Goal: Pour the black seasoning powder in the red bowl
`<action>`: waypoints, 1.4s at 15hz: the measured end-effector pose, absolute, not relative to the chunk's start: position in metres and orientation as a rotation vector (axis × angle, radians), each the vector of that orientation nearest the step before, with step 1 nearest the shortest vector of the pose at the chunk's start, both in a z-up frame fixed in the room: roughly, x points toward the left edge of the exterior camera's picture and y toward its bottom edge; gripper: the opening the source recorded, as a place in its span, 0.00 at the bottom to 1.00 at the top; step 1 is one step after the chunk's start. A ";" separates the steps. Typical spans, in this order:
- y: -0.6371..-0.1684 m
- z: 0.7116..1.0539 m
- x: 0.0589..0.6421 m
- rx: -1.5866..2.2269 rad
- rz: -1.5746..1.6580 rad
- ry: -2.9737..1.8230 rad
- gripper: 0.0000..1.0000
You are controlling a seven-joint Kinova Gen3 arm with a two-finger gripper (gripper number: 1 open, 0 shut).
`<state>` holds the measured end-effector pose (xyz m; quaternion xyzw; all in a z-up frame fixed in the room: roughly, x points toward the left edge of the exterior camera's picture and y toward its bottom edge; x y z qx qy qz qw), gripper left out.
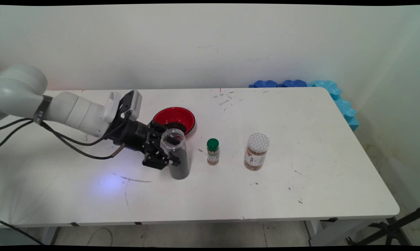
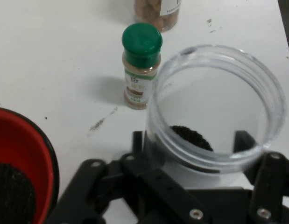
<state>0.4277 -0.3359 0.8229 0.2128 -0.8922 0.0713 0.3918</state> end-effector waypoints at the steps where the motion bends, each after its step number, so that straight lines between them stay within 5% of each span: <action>1: -0.337 0.822 0.427 0.546 0.175 -2.264 0.00; 8: -0.334 0.830 0.425 0.581 0.100 -2.220 0.00; 21: -0.315 0.922 0.422 0.728 -0.029 -2.073 0.00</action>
